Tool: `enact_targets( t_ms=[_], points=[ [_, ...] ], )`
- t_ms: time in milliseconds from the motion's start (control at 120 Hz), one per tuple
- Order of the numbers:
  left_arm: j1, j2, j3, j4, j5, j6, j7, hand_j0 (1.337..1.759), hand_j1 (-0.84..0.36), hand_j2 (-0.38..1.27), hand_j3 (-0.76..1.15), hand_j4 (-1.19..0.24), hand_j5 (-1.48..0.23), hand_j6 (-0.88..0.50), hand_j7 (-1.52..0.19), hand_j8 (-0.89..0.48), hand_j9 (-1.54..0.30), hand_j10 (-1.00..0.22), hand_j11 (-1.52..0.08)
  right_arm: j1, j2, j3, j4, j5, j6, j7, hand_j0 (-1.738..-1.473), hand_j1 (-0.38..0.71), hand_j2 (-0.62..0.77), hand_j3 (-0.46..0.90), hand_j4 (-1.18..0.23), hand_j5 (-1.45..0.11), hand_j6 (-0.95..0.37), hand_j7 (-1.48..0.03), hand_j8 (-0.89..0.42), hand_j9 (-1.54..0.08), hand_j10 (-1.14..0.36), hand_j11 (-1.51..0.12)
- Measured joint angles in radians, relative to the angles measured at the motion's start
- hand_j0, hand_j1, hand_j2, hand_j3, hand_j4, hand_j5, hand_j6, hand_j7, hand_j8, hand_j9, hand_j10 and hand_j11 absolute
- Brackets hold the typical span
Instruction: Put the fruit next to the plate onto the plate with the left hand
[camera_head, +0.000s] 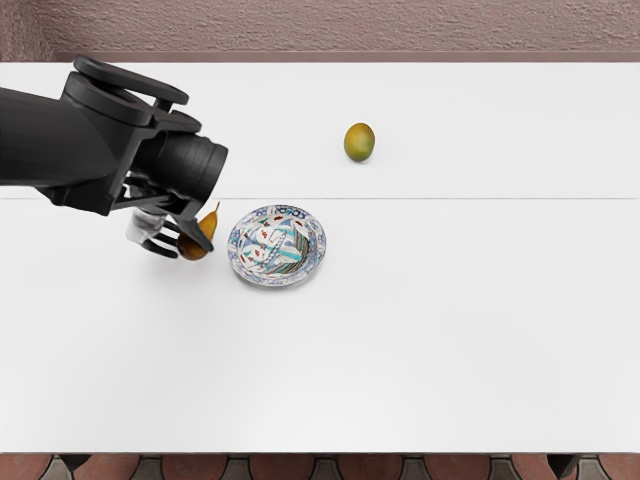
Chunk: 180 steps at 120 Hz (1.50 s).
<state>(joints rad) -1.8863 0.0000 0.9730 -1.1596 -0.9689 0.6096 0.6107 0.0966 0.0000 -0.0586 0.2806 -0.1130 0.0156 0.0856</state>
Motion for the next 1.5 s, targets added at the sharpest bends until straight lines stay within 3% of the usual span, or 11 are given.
enact_targets(
  t_ms=[1500],
  points=[
    [-0.046,0.000,-0.097,-0.003,0.028,0.000,0.000,1.658,-0.38,0.39,0.00,-0.66,-0.90,-0.47,-0.88,-0.47,-0.88,-0.67,-0.88,0.000,0.000,0.000,0.000,-0.001,0.000,0.000,-1.658,-0.33,0.00,0.00,-0.01,-0.02,-0.01,-0.02,-0.01,-0.02,-0.01,-0.02]
  ],
)
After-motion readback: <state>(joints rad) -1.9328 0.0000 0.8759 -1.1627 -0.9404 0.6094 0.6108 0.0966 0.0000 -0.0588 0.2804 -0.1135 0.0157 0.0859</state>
